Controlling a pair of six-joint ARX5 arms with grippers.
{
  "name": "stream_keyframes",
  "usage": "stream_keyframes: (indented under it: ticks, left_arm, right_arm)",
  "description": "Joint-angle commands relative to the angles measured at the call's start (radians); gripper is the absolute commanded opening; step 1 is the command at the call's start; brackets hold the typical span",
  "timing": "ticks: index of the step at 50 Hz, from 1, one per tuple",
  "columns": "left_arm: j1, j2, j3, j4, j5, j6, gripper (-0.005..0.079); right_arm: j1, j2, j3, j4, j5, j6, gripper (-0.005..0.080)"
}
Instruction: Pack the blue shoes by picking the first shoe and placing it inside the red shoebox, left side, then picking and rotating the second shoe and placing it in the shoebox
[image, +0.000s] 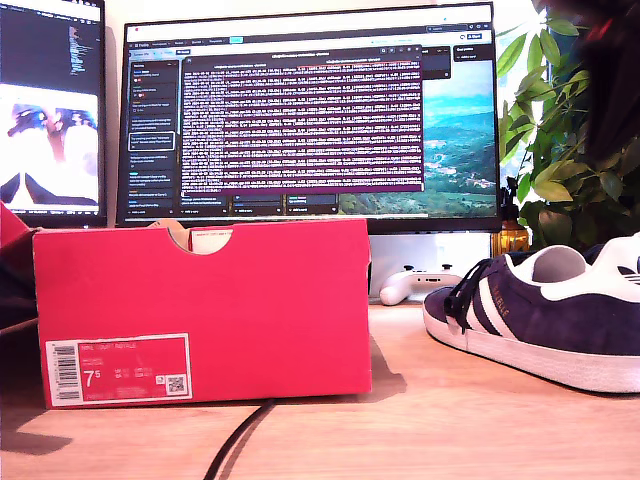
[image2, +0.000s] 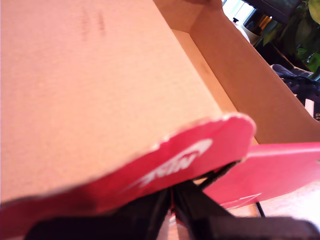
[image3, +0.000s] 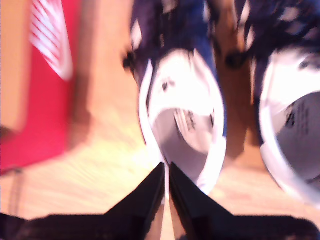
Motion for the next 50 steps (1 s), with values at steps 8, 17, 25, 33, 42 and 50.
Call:
stream_keyframes:
  ticks: [8,17,25,33,42,50]
  left_arm:
    - [-0.004,0.004,-0.021,0.007,-0.003,0.008,-0.0021]
    - [-0.004,0.004,-0.021,0.008,-0.003,0.008,-0.0021]
    - [-0.004,0.004,-0.021,0.007,-0.003,0.008,-0.0021]
    - [-0.004,0.004,-0.021,0.006,-0.003,0.008,-0.0021]
    - [-0.004,0.004,-0.021,0.006,-0.003,0.008,-0.0021]
    - [-0.004,0.004,-0.021,0.006,-0.003,0.008,-0.0021]
  right_arm:
    - [0.064,0.079,0.013,0.003,0.075,-0.016,0.0014]
    - [0.093,0.156,0.018,-0.028,0.076,-0.056,0.0489]
    - [0.110,0.228,0.018,-0.044,0.078,-0.085,0.0646]
    - [0.132,0.284,0.018,-0.024,0.078,-0.113,0.0646]
    - [0.147,0.320,0.018,0.035,0.079,-0.142,0.0641]
    - [0.147,0.345,0.018,0.072,0.097,-0.172,0.0557]
